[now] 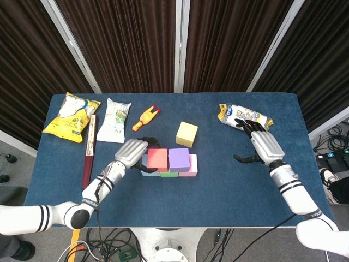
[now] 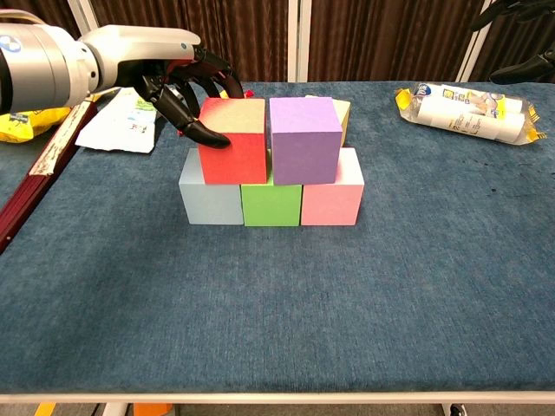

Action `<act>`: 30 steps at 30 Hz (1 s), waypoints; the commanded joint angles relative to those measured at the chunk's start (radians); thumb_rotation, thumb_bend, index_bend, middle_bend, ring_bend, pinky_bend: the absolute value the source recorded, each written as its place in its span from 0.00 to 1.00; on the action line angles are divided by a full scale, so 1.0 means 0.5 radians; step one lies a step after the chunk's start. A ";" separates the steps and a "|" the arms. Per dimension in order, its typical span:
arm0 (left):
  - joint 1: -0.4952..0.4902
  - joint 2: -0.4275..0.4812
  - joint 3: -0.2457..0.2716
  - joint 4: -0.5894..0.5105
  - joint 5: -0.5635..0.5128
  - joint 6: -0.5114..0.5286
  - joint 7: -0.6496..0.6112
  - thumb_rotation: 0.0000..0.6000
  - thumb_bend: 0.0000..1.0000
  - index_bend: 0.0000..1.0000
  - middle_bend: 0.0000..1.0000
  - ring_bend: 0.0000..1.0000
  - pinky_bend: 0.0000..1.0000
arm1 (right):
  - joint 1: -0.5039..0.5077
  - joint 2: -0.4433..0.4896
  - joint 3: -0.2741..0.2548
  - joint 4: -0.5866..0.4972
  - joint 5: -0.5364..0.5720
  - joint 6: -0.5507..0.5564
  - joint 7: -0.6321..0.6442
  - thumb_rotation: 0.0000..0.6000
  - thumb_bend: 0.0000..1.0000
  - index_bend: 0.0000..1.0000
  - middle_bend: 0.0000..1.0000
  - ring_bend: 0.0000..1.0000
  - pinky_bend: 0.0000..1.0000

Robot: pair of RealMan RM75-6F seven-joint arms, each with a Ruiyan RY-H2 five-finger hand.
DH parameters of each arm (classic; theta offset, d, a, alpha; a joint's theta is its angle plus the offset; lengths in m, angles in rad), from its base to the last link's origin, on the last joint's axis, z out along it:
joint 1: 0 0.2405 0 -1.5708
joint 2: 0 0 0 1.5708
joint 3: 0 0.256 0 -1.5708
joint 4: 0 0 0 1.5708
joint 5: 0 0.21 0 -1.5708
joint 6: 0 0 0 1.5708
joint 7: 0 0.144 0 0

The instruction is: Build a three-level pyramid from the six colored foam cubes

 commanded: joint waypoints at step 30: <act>0.435 0.403 0.019 -0.105 0.386 0.421 -0.346 1.00 0.18 0.13 0.14 0.11 0.23 | 0.088 -0.083 0.016 0.132 0.212 -0.137 -0.029 1.00 0.23 0.00 0.18 0.00 0.00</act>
